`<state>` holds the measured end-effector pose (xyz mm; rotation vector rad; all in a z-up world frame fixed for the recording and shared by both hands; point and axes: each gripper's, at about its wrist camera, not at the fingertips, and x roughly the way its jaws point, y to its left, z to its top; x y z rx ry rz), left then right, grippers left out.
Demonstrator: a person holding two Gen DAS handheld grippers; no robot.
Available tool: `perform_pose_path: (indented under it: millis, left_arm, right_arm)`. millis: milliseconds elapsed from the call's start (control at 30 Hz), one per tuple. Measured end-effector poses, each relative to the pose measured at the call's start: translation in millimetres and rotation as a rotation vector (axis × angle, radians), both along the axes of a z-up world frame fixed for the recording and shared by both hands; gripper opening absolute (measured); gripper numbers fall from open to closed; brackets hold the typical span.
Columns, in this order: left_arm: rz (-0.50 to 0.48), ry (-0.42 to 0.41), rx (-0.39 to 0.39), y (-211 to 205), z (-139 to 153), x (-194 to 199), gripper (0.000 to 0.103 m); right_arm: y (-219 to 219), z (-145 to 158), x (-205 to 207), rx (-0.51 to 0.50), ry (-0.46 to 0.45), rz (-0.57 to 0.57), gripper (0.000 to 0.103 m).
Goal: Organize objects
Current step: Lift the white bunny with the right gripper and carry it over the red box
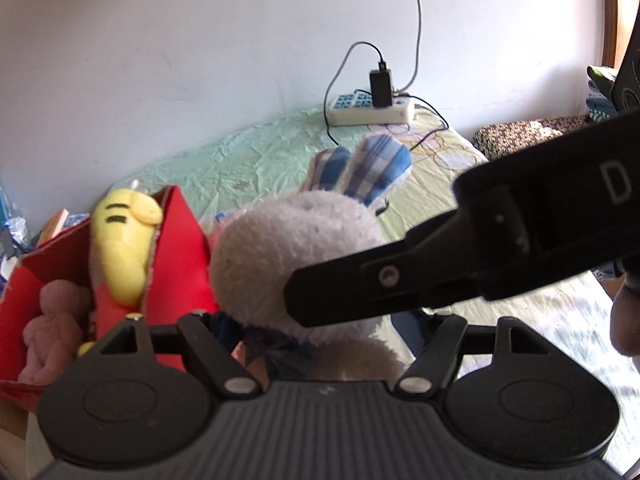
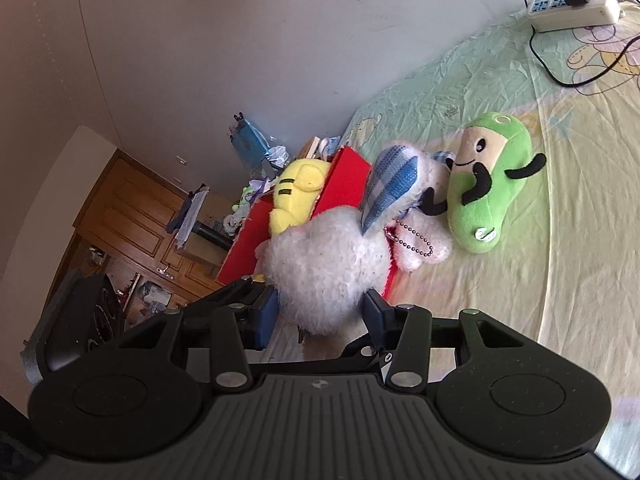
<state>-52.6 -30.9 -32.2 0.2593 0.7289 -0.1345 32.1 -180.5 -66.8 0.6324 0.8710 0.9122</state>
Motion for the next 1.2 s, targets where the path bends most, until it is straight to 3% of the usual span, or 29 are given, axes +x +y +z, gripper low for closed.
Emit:
perform_pose_path:
  millis: [400, 700, 967, 1200]
  left_arm:
    - [0.073, -0.133, -0.023, 49, 36, -15, 0.073]
    - [0.077, -0.199, -0.064, 126, 54, -10, 0.074]
    - [0.099, -0.203, -0.069, 206, 54, 12, 0.074]
    - [0.12, -0.154, -0.058, 269, 35, 33, 0.073]
  right_arm:
    - [48, 43, -15, 0.024, -0.142, 0.066, 0.049]
    - [122, 66, -13, 0.018, -0.217, 0.061, 0.049]
    - [201, 66, -3, 0.015, -0.223, 0.07, 0.049]
    - [254, 44, 15, 0.051, -0.131, 0.041, 0.049]
